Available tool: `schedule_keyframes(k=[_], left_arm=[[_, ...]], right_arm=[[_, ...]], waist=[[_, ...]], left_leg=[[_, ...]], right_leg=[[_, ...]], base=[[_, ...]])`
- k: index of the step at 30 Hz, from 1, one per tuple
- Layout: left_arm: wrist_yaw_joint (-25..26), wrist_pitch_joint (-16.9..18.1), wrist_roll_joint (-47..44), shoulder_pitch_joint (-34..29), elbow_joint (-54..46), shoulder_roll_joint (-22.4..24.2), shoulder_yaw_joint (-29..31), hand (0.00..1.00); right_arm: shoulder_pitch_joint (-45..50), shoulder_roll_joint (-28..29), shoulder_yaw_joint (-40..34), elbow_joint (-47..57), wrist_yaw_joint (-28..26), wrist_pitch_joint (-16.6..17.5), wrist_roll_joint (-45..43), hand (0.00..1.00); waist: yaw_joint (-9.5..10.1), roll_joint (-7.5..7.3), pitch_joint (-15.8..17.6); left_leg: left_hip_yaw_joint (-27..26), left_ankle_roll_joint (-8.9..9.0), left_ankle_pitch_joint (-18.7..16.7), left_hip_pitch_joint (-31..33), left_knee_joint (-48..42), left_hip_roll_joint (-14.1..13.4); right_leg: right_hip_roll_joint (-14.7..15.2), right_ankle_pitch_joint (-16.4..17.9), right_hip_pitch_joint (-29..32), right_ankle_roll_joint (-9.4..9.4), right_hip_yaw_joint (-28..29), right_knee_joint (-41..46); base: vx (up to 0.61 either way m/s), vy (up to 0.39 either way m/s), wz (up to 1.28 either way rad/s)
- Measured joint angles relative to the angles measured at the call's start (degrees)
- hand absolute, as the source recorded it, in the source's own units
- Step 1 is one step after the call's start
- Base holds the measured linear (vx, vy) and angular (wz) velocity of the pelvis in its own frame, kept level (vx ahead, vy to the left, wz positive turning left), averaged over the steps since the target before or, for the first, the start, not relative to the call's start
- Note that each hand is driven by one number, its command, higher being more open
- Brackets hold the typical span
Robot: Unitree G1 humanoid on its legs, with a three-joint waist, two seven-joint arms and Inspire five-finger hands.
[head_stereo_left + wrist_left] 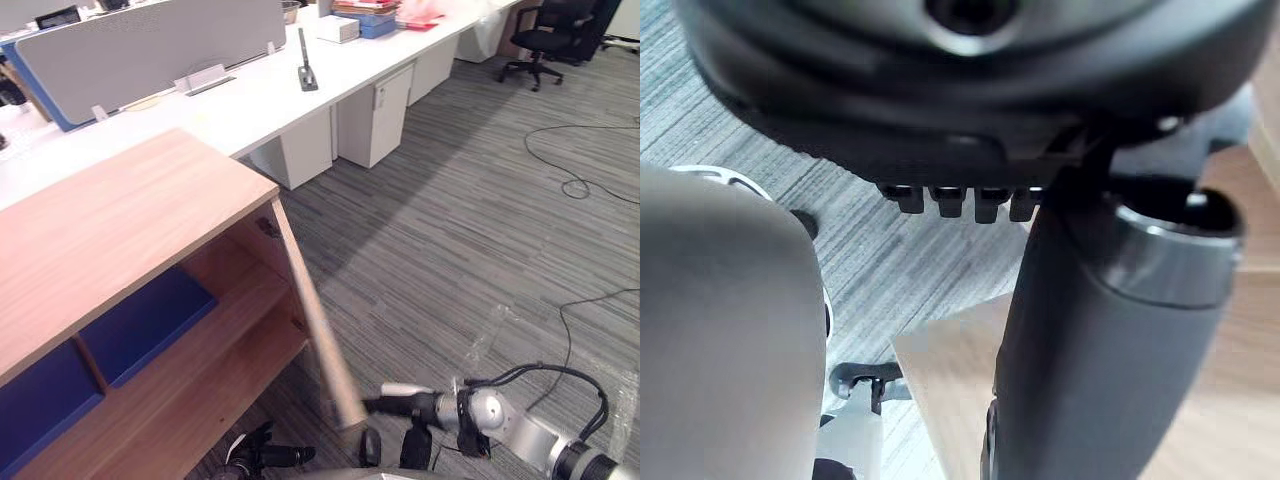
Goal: Walk over to the cabinet, pick up the folder, carry it to the office cabinet, place the folder inside the office cabinet, then close the office cabinet door
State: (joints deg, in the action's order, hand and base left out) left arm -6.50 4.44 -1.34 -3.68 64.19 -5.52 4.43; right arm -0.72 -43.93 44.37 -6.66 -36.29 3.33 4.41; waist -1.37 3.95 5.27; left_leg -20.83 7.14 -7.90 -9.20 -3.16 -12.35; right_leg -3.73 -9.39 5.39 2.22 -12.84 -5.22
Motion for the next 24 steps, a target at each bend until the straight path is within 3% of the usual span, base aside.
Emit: schedule_keyframes(k=[5,8,11,12,13,14,15,16,17,18,20,22,24], left_arm=[[1.01,-0.33,0.60,-2.73,-0.36,-6.00,4.02,1.00],[1.05,-0.37,0.57,-2.77,-0.38,-5.71,5.59,1.00],[0.90,-0.35,-0.77,-1.25,-1.11,-3.38,5.41,1.00],[0.97,-0.27,-0.87,-0.82,-1.56,-2.71,5.41,1.00],[0.98,-0.51,-1.62,0.08,-1.68,-2.44,5.74,1.00],[1.13,-0.58,-2.10,0.39,-1.72,-2.39,5.94,1.00],[1.39,-0.79,-2.69,0.38,-1.75,-2.00,5.91,1.00],[1.64,-0.91,-2.75,0.28,-2.01,-1.68,5.86,1.00],[2.09,-1.15,-2.81,-0.19,-2.33,-1.56,5.87,1.00],[2.33,-1.28,-2.69,-0.80,-2.28,-1.69,5.79,1.00],[2.33,-1.33,-2.47,-2.28,-2.27,-1.47,5.34,1.00],[2.32,-1.48,-2.60,-3.45,-2.18,-1.05,5.23,1.00],[2.37,-1.28,-2.63,-3.38,-4.02,-1.64,3.54,1.00]], right_arm=[[4.74,-2.86,-3.08,3.71,-2.15,0.26,-0.07,1.00],[5.13,-2.49,-3.07,3.45,-2.24,0.25,-0.07,1.00],[4.36,0.73,-3.35,-0.56,-1.85,0.26,0.05,1.00],[4.11,2.79,-3.64,-3.13,-1.52,0.26,0.08,1.00],[4.89,4.56,-4.65,-5.04,-0.44,0.26,0.54,1.00],[5.58,5.48,-5.41,-5.90,0.30,0.27,1.06,1.00],[6.25,6.34,-6.89,-6.68,1.28,0.34,2.42,1.00],[6.71,7.20,-7.93,-7.74,1.84,0.46,3.29,1.00],[6.53,10.10,-9.90,-11.42,2.95,0.43,4.87,1.00],[5.92,13.45,-11.94,-15.62,4.63,0.55,7.43,1.00],[3.88,18.03,-13.56,-22.88,7.83,0.66,11.92,1.00],[1.10,22.28,-15.68,-32.34,11.02,0.40,15.37,1.00],[-1.52,27.07,-19.44,-42.61,15.61,-0.48,19.46,1.00]], waist=[[-0.06,-0.95,-0.14],[0.64,-1.76,0.14],[1.43,-3.29,0.66],[2.11,-4.51,0.76],[2.59,-5.73,0.86],[2.76,-5.93,1.07],[2.70,-5.26,1.21],[2.68,-4.73,1.47],[3.11,-4.16,1.59],[4.27,-3.83,1.43],[5.00,-3.28,1.46],[5.70,-2.80,1.73],[6.35,-3.62,2.46]], left_leg=[[1.51,0.18,-0.19,1.35,-0.10,0.68],[3.64,-0.01,0.00,2.45,-0.15,1.26],[8.96,-0.03,1.78,5.50,0.02,1.93],[8.50,-1.86,2.87,7.45,-0.56,2.24],[2.08,-8.86,2.00,9.38,-2.89,1.99],[-3.47,-11.26,1.73,9.99,-4.83,0.28],[-7.39,-10.77,2.30,10.24,-6.46,-2.07],[-7.56,-8.43,3.57,10.11,-6.49,-2.62],[-5.61,-4.73,4.63,9.66,-5.21,-2.19],[-4.23,-2.77,5.08,9.15,-3.80,-1.51],[-2.52,-2.57,4.86,9.17,-3.18,-0.19],[-1.43,-2.22,4.55,9.48,-3.54,1.08],[0.65,-3.12,3.84,10.58,-5.31,4.17]], right_leg=[[1.13,-0.63,0.50,-0.31,-1.39,0.02],[2.15,-0.71,0.51,-0.35,-3.17,0.02],[4.14,-0.35,0.47,-0.13,-8.71,0.10],[5.67,-0.03,0.45,0.37,-11.93,0.27],[7.58,0.90,0.13,0.14,-15.60,0.22],[8.35,1.33,-0.81,-0.23,-18.20,0.09],[8.70,1.82,-2.29,-1.05,-21.45,0.08],[8.86,1.94,-3.35,-1.47,-23.30,0.10],[9.27,2.33,-4.87,-2.41,-25.84,0.16],[9.89,2.53,-5.87,-3.30,-27.45,0.35],[12.13,3.75,-5.98,-4.73,-29.41,3.23],[16.98,7.85,-3.38,-5.70,-29.85,12.76],[23.43,12.06,-0.53,-5.69,-28.81,23.36]], base=[[-0.01,0.042,0.13],[0.01,0.049,0.39],[-0.01,0.021,1.03],[-0.02,0.021,1.34],[-0.02,0.018,1.72],[-0.01,0.004,1.83],[0.05,0.005,1.46],[0.06,0.031,1.46],[0.10,0.132,1.13],[0.08,0.149,0.94],[0.11,0.209,0.61],[0.13,0.246,0.51],[0.15,0.224,0.57]])
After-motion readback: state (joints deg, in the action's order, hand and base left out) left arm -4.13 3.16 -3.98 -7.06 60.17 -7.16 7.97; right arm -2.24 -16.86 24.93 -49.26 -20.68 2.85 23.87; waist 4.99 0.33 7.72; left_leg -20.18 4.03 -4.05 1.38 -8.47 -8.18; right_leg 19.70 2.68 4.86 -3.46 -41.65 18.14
